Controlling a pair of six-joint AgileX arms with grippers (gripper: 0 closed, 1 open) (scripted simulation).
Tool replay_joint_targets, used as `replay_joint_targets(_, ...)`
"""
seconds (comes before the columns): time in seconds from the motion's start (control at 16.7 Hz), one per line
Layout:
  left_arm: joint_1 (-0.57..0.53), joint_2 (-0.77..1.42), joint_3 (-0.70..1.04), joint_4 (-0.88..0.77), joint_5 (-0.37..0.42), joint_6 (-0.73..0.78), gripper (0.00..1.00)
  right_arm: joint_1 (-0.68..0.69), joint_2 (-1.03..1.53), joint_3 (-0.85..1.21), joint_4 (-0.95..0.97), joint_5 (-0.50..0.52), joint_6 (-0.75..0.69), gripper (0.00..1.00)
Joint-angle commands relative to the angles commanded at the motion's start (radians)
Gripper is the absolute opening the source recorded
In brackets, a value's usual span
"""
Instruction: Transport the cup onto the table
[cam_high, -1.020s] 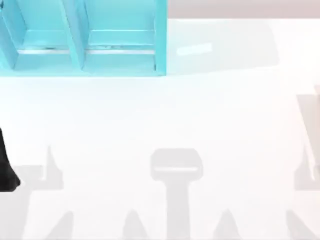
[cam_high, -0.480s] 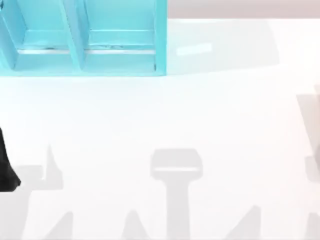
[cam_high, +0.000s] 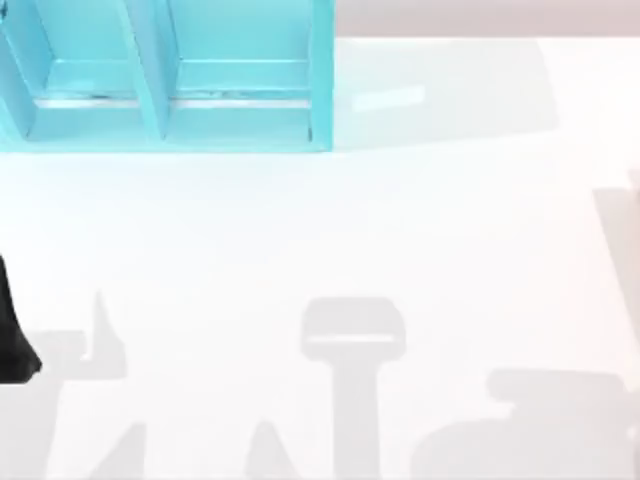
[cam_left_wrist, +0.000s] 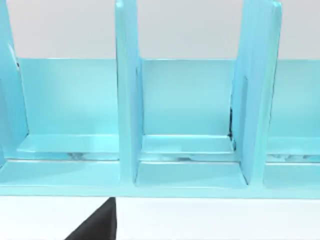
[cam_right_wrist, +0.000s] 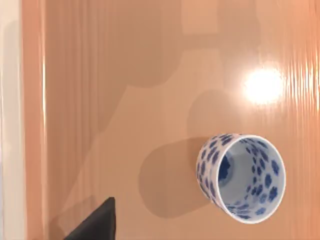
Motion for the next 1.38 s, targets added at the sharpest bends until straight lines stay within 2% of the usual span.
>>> replay_joint_targets(0.36,0.000,0.000,0.000,0.000,0.000,0.000,1.00,-0.136,0.396,0.339,-0.302,-0.002,-0.133,1.00)
replay_joint_targets(0.6,0.000,0.000,0.000,0.000,0.000,0.000,1.00,-0.169,0.485,0.422,-0.375,-0.004,-0.165,1.00)
replay_joint_targets(1.02,0.000,0.000,0.000,0.000,0.000,0.000,1.00,-0.165,0.492,0.383,-0.333,-0.004,-0.161,1.00)
replay_joint_targets(1.38,0.000,0.000,0.000,0.000,0.000,0.000,1.00,-0.164,0.558,0.186,-0.054,-0.004,-0.159,1.00)
